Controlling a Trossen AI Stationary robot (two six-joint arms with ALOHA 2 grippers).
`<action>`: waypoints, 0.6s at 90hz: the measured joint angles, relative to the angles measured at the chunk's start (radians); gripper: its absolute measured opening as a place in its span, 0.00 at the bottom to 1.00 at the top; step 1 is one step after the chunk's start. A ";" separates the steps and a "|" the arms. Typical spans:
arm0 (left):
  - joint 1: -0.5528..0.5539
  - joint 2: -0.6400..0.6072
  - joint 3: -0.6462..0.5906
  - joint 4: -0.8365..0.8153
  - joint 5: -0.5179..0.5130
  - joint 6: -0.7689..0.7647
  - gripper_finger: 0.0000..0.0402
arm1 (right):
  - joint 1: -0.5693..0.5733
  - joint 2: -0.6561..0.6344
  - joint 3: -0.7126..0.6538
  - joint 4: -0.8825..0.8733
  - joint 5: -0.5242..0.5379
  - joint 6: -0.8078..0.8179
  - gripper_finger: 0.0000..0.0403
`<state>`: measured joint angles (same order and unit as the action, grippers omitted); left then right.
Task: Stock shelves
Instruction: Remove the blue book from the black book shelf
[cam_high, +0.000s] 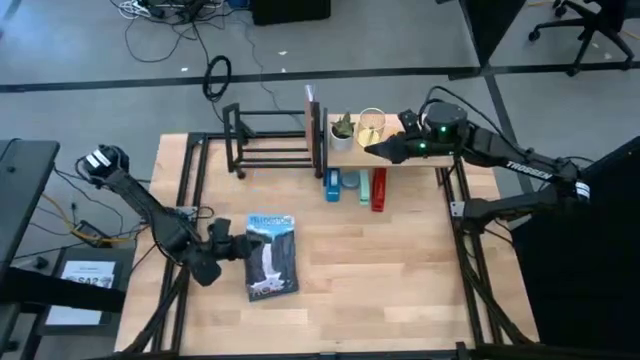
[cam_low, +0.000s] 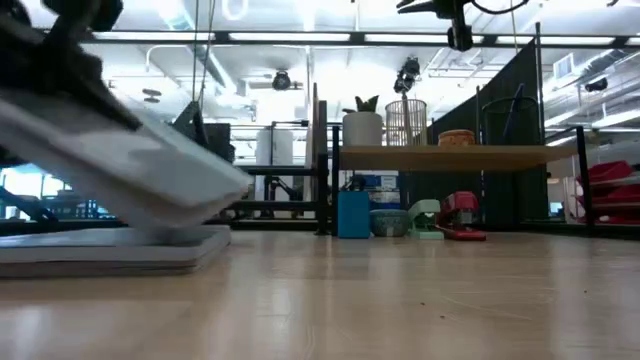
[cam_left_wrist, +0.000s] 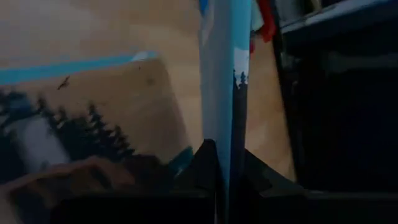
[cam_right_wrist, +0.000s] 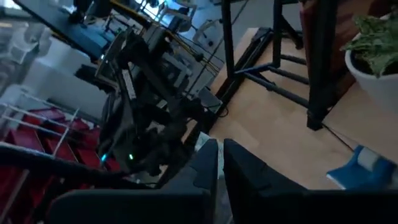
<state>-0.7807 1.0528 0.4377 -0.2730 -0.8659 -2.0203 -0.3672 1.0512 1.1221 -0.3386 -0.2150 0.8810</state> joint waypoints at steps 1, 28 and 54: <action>-0.002 0.005 0.000 -0.003 0.005 -0.004 0.00 | 0.000 0.000 0.000 0.000 0.003 0.002 0.00; -0.013 0.156 0.000 -0.005 0.079 -0.159 0.01 | 0.025 0.000 0.000 0.007 0.079 0.018 0.00; -0.003 0.198 0.000 0.007 0.147 -0.193 0.02 | 0.047 0.000 0.000 0.007 0.095 0.019 0.00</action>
<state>-0.7835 1.2507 0.4381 -0.2664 -0.7190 -2.2134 -0.3199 1.0515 1.1221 -0.3313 -0.1196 0.9001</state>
